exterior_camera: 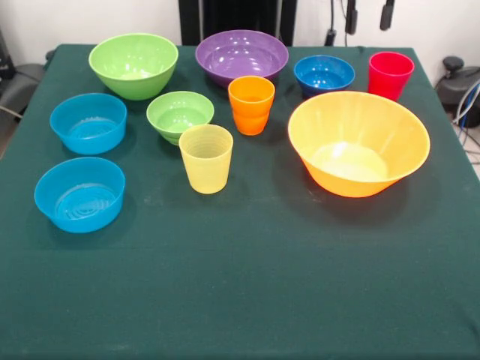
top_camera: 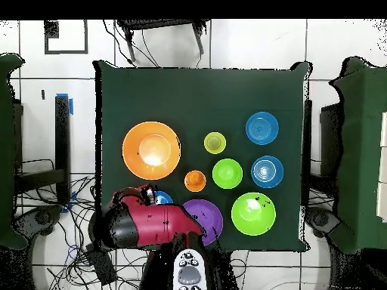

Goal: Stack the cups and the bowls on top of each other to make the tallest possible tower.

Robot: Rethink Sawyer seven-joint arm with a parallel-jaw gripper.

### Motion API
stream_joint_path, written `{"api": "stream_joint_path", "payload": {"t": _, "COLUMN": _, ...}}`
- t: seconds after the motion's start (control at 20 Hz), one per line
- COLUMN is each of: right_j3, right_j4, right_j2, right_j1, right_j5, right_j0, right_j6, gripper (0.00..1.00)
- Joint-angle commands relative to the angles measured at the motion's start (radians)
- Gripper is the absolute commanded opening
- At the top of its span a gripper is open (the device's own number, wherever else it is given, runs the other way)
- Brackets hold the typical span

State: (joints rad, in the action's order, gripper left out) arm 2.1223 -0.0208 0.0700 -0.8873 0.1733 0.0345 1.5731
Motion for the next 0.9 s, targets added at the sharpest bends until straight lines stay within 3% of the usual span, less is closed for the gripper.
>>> {"api": "stream_joint_path", "payload": {"t": 0.05, "right_j3": -0.064, "right_j4": -0.056, "right_j2": 0.015, "right_j1": 0.114, "right_j5": -0.043, "right_j0": -0.010, "right_j6": 0.113, "gripper": 1.00}}
{"api": "stream_joint_path", "payload": {"t": 0.35, "right_j3": -0.077, "right_j4": -0.039, "right_j2": -0.001, "right_j1": 0.171, "right_j5": -0.090, "right_j0": -0.019, "right_j6": 0.146, "gripper": 1.00}}
{"api": "stream_joint_path", "payload": {"t": 0.9, "right_j3": -0.195, "right_j4": 0.007, "right_j2": -0.048, "right_j1": 0.219, "right_j5": -0.042, "right_j0": -0.063, "right_j6": 0.149, "gripper": 1.00}}
